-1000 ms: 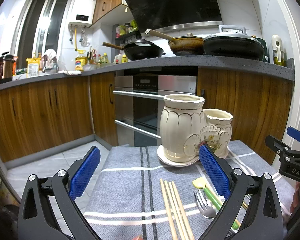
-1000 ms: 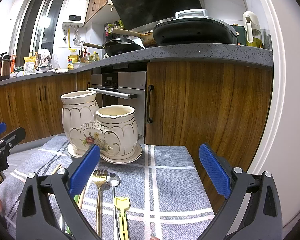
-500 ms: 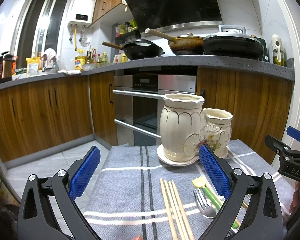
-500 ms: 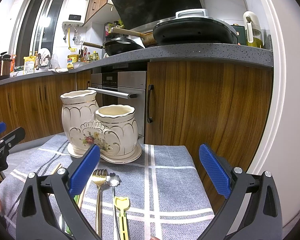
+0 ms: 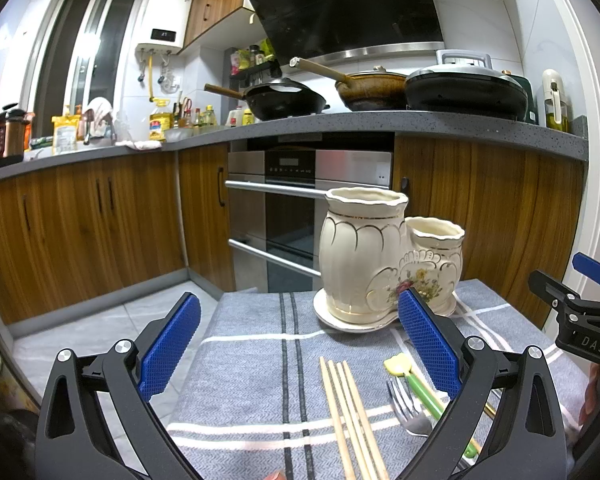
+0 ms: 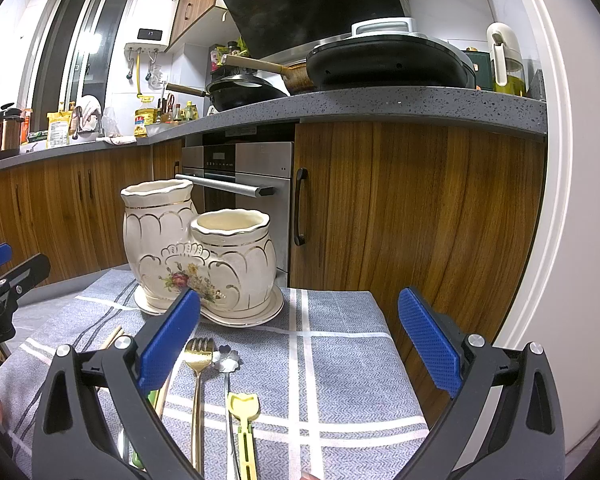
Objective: Organize utensils
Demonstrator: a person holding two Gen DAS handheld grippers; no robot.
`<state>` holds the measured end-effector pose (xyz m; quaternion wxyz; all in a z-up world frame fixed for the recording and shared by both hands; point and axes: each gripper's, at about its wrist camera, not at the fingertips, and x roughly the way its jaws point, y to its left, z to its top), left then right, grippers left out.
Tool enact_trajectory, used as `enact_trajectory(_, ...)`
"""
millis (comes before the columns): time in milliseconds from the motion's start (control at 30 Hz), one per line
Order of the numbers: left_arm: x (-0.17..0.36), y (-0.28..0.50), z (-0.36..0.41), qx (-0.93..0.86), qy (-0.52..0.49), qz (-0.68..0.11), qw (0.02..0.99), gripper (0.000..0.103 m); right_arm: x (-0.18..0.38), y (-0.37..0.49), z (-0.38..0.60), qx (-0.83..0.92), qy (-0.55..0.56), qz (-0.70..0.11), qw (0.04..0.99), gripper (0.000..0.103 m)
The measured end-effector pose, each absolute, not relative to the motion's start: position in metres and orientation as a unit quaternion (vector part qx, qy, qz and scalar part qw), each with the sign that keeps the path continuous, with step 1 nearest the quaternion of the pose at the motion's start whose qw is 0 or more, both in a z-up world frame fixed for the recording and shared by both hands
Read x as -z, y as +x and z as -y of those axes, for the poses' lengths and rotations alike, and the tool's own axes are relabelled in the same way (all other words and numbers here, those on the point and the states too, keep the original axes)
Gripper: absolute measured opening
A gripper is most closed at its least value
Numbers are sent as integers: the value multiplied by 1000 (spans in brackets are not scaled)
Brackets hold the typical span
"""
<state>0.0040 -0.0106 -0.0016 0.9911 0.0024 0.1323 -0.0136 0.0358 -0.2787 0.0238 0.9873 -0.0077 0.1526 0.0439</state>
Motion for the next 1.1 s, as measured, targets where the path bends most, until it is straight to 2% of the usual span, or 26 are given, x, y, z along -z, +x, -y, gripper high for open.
enact_trajectory(667,4,6,14,16,-4,-137,990,98,-23,36,279,-45,-4,-154,987,98)
enact_trajectory(900,13,14,23,3,46,-205,978,98,-21,45,285,-62,-21,-209,976,98)
enact_trajectory(1100,25,23,15,52,34,-290,955,98,-18,50,287,-98,-35,-264,959,98)
